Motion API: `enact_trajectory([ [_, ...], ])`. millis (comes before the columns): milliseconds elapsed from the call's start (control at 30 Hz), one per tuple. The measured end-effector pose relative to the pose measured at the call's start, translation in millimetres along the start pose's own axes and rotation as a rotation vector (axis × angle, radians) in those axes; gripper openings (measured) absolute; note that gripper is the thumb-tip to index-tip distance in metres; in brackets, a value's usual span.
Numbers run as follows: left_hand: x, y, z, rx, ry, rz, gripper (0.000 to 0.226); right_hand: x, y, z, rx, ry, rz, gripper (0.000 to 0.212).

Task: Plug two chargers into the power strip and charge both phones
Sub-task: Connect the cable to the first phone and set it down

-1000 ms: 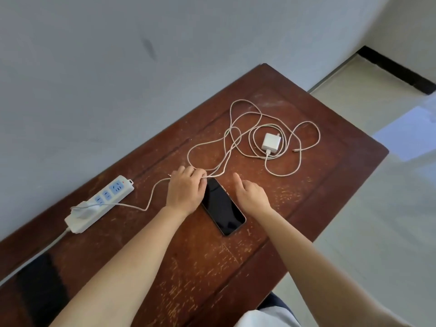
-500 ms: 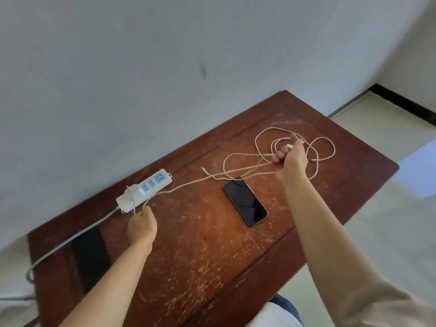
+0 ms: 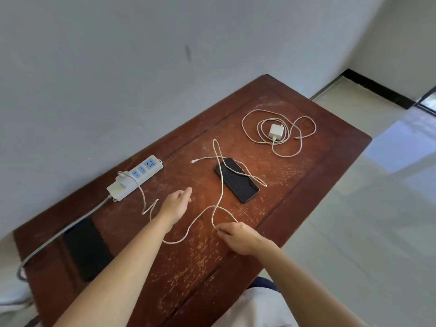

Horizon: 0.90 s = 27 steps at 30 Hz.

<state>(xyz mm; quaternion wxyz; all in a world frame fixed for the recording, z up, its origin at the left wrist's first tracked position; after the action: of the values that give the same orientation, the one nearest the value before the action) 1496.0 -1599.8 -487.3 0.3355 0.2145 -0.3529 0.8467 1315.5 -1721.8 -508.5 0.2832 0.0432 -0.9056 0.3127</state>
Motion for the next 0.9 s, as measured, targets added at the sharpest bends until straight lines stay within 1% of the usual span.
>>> enact_trajectory([
  [100, 3.7, 28.0, 6.8, 0.044, -0.029, -0.176, 0.050, 0.2, 8.7, 5.8, 0.004, -0.003, -0.049, 0.036],
  [167, 7.0, 40.2, 12.0, 0.148, -0.056, -0.276, 0.053, -1.9, 10.9, 10.3, 0.029, -0.006, -0.066, 0.036],
  [200, 8.3, 43.7, 13.8, 0.259, -0.092, -0.314, 0.054, -2.8, 11.3, 12.9, 0.032, -0.003, -0.073, 0.037],
  [300, 6.2, 41.8, 16.7, 0.744, -0.238, -0.377, 0.058, -5.0, 10.0, 18.4, 0.037, -0.004, -0.092, 0.037],
  [333, 4.3, 37.7, 16.5, 0.865, -0.265, -0.389, 0.061, -5.6, 10.4, 19.3, 0.066, -0.021, -0.100, 0.037],
  [400, 1.4, 27.6, 17.5, 0.979, -0.271, -0.413, 0.067, -6.6, 10.8, 20.5, 0.122, -0.043, -0.101, 0.037],
  [433, -0.1, 22.5, 17.9, 0.962, -0.260, -0.411, 0.068, -7.2, 10.2, 20.4, 0.144, -0.047, -0.092, 0.037],
  [467, -2.6, 17.7, 17.5, 0.889, -0.238, -0.385, 0.066, -8.1, 9.0, 19.9, 0.169, -0.052, -0.079, 0.037],
  [500, -6.4, 14.1, 16.5, 0.760, -0.204, -0.342, 0.062, -9.1, 7.4, 18.5, 0.193, -0.058, -0.071, 0.039],
  [567, -11.6, 9.8, 13.4, 0.375, -0.115, -0.276, 0.059, -11.3, 3.6, 14.6, 0.204, -0.071, -0.081, 0.042],
  [633, -15.1, 14.4, 5.0, 0.032, -0.056, -0.274, 0.056, -15.7, -5.1, 13.9, 0.202, -0.060, -0.062, 0.044],
  [700, -19.4, 23.6, -11.1, -0.165, -0.052, -0.236, 0.054, -22.1, -27.2, 18.9, 0.210, 0.027, 0.068, 0.041],
  [800, -22.7, 26.8, -32.4, -0.408, -0.029, -0.032, 0.050, -40.1, -80.0, 30.7, 0.194, 0.146, 0.359, 0.033],
  [833, -22.4, 26.3, -37.6, -0.440, -0.018, 0.024, 0.048, -49.7, -98.7, 32.1, 0.204, 0.159, 0.429, 0.033],
  [900, -20.5, 26.4, -46.9, -0.436, -0.008, 0.055, 0.046, -76.2, -130.4, 29.3, 0.250, 0.152, 0.506, 0.031],
])
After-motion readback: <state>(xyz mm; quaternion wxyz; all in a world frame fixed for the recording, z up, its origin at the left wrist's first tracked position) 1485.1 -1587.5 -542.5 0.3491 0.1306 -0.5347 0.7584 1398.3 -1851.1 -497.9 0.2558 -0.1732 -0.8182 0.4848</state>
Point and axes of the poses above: each hand's wrist, its own x-axis away from the middle knuckle, its own y-axis out of the palm, z = x × y, the point moved 3 cm from there along -x, towards the middle knuckle, and after that the axes turned 4 degrees about -y, right-handed, at the moved point
